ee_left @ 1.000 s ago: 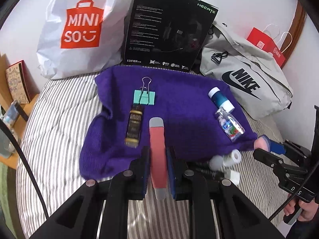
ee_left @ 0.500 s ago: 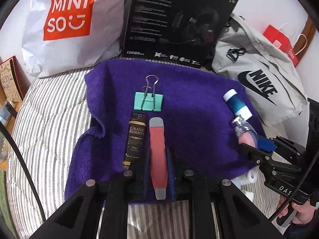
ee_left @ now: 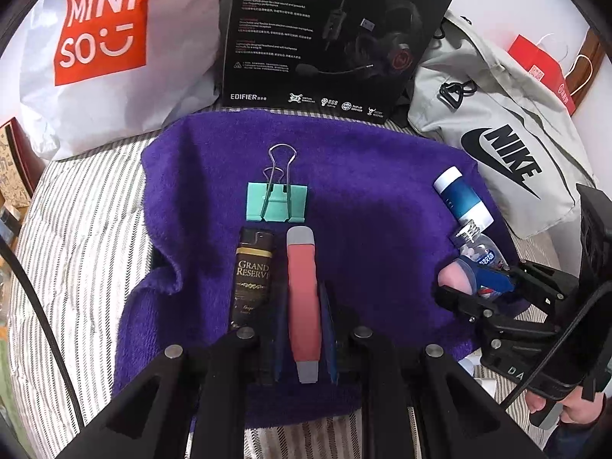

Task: Organize rigid objects
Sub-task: 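Carry the pink tube with left gripper while right carries the pink case onto the towel, then release the pink tube beside the Grand Reserve bottle while right releases the pink case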

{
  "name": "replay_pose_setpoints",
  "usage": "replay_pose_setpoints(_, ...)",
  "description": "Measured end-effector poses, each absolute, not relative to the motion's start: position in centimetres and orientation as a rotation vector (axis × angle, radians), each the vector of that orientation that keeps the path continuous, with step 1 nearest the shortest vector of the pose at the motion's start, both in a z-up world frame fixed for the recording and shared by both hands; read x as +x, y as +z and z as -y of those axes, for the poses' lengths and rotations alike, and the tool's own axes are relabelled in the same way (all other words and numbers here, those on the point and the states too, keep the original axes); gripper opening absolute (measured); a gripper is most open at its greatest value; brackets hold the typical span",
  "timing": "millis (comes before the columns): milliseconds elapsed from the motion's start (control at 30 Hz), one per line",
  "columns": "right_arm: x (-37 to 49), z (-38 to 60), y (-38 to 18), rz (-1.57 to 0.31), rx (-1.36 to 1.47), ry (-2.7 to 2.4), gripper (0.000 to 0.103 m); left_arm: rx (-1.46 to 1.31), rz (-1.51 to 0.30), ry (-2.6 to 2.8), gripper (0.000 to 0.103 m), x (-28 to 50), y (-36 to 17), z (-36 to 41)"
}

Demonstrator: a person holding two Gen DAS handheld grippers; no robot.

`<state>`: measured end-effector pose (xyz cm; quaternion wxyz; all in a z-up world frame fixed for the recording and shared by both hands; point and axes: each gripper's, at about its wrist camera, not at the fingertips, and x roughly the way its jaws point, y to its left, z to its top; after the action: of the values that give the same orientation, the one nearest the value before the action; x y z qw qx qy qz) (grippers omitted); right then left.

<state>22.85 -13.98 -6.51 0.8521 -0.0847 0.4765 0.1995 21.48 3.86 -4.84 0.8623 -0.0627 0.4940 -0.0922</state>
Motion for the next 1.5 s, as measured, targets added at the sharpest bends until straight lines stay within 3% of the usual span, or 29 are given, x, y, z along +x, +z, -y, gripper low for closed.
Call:
replay_pose_setpoints(567, 23.2, 13.0, -6.8, -1.008, -0.286, 0.435, 0.040, -0.041, -1.048, -0.200, 0.017, 23.1, -6.6, -2.1)
replay_pose_setpoints(933, 23.1, 13.8, -6.5, -1.029, -0.241, 0.462, 0.046, -0.024, -1.015, -0.220, 0.017, 22.5, -6.7, -2.2)
replay_pose_setpoints(1300, 21.5, 15.9, -4.4, -0.999, -0.214, 0.416, 0.047, -0.066, -1.010, -0.226, 0.033, 21.4, -6.5, -2.3)
replay_pose_setpoints(1500, 19.9, 17.6, -2.7, -0.969, -0.174, 0.387, 0.051, -0.081, -0.980, -0.214, 0.056, 20.1, -5.4, -2.5)
